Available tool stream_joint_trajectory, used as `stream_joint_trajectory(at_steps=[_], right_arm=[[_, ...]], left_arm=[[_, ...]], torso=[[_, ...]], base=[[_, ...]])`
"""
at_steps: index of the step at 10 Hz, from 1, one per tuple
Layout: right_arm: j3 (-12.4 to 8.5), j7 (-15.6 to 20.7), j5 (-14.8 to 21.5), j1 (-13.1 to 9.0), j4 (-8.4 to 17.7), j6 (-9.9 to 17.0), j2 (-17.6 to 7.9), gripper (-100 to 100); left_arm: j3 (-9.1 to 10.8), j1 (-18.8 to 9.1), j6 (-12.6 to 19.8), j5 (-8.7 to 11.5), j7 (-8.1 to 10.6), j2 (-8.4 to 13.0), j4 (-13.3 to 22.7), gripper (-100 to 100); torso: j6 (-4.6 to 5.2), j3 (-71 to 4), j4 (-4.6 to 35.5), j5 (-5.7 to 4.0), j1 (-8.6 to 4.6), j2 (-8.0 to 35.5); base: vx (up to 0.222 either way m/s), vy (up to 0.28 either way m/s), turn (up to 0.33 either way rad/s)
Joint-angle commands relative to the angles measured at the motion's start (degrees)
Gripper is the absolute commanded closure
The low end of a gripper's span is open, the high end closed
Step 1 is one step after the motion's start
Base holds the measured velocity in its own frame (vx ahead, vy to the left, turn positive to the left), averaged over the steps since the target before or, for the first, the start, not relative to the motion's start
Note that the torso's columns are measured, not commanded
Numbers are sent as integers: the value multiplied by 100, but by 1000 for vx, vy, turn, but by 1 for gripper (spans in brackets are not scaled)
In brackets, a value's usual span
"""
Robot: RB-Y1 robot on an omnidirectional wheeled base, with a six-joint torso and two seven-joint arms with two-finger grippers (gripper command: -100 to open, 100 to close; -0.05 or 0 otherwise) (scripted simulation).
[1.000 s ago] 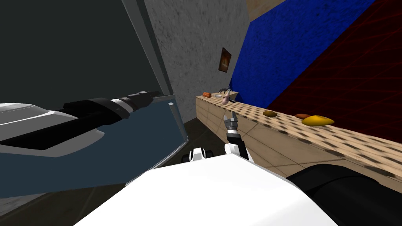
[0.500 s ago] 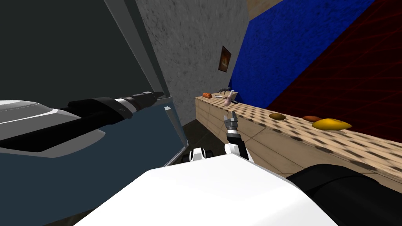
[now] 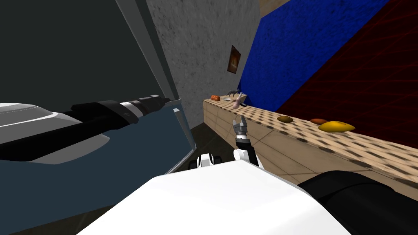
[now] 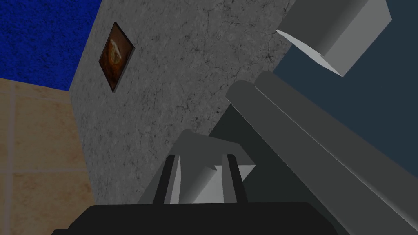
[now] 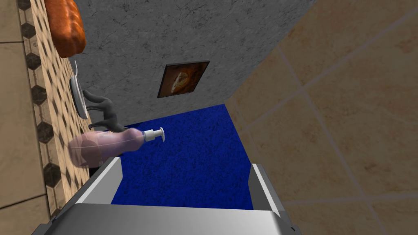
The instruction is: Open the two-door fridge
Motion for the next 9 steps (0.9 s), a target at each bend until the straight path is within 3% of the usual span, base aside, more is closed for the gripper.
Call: stream_joint_trajectory(at_steps=[1,5,9], right_arm=[[0,0,0,0,0,0,0,0],[0,0,0,2,0,0,0,0],[0,0,0,1,0,0,0,0]], left_arm=[[-317,-373,-332,93,-85,16,-99,100],[-537,-661,-618,211,-180,17,-171,100],[-978,-1238,-1189,448,-369,19,-316,100]], torso=[[-6,-14,5,-4,5,-19],[-2,-62,-28,2,11,-90],[-3,-20,-6,4,16,-26]], base=[[-222,32,-5],[-200,39,-5],[-233,25,-11]])
